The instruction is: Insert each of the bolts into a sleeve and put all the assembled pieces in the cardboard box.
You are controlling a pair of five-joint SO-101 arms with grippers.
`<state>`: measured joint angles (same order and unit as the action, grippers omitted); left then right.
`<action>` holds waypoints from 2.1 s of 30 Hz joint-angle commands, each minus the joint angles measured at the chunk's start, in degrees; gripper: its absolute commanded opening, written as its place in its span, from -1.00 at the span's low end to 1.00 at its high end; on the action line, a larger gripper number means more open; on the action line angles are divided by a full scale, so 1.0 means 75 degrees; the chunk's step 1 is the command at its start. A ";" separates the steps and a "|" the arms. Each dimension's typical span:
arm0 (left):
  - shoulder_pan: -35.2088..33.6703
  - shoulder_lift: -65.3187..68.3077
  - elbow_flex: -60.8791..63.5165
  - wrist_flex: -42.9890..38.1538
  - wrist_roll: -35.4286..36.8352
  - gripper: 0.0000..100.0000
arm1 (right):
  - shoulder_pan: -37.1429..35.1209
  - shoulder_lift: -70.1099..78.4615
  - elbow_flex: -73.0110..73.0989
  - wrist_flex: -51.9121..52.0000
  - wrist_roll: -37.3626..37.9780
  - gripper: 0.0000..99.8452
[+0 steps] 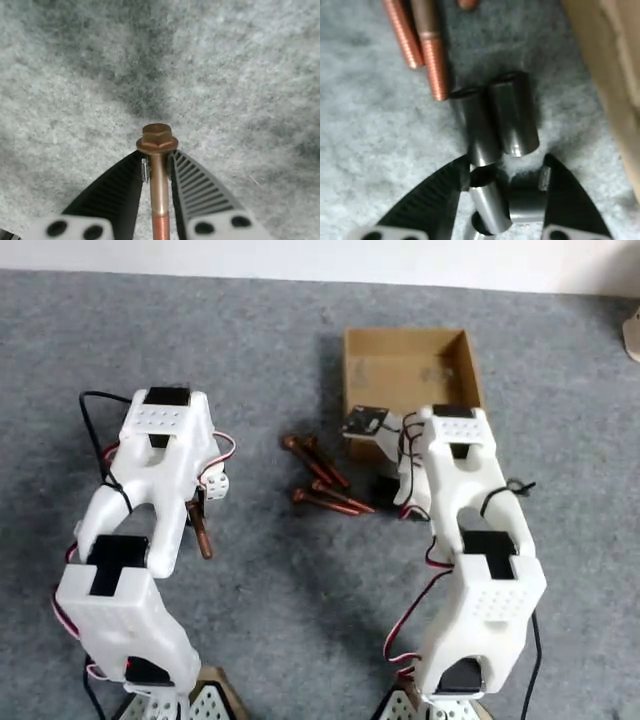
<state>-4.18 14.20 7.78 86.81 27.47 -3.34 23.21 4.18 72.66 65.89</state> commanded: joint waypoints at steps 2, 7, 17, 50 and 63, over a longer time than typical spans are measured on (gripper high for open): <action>0.0170 -0.0498 -0.0053 -0.0035 0.0023 -0.98 | 0.0393 -0.0053 -0.0920 0.0744 -0.0539 -0.53; 0.0170 -0.0498 -0.0029 -0.0035 0.0023 -0.98 | 0.0311 -0.0053 -0.1752 0.2057 0.0082 -0.53; 0.0170 -0.0498 0.0018 -0.0234 0.0023 -0.98 | 0.0322 0.0018 -0.2655 0.3487 0.1137 -0.53; -0.0088 -0.0486 0.0006 -0.0305 0.0059 -0.99 | 0.1096 0.0029 0.1295 -0.1342 0.0363 -0.93; -0.0088 -0.0557 0.0006 -0.0246 0.0070 -0.99 | 0.1049 -0.0908 0.1307 -0.0416 -0.1958 -0.99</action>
<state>-4.53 14.20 7.87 84.97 27.47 2.99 20.40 12.44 65.45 53.85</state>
